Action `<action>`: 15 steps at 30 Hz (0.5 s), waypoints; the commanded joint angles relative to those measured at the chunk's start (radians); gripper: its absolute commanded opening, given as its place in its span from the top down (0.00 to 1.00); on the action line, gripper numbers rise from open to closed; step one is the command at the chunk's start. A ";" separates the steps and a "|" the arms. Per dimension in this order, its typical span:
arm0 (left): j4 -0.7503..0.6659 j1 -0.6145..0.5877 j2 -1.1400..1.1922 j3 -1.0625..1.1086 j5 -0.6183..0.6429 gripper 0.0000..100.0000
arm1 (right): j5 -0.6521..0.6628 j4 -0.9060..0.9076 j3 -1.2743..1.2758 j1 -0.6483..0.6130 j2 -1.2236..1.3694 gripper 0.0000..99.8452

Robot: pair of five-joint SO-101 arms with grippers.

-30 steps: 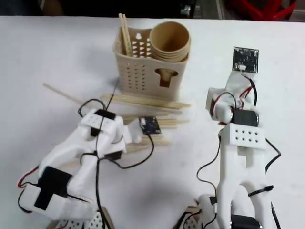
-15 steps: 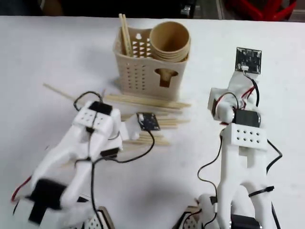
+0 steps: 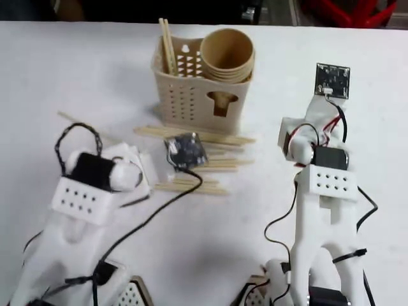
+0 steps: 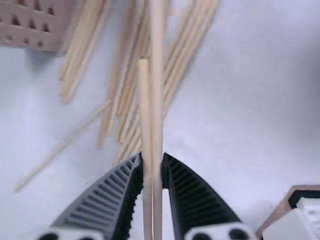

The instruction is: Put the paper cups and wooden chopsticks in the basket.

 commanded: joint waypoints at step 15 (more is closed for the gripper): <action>-0.407 0.001 -0.039 -0.545 0.470 0.98 | -0.008 -0.018 -0.005 0.012 -0.033 0.97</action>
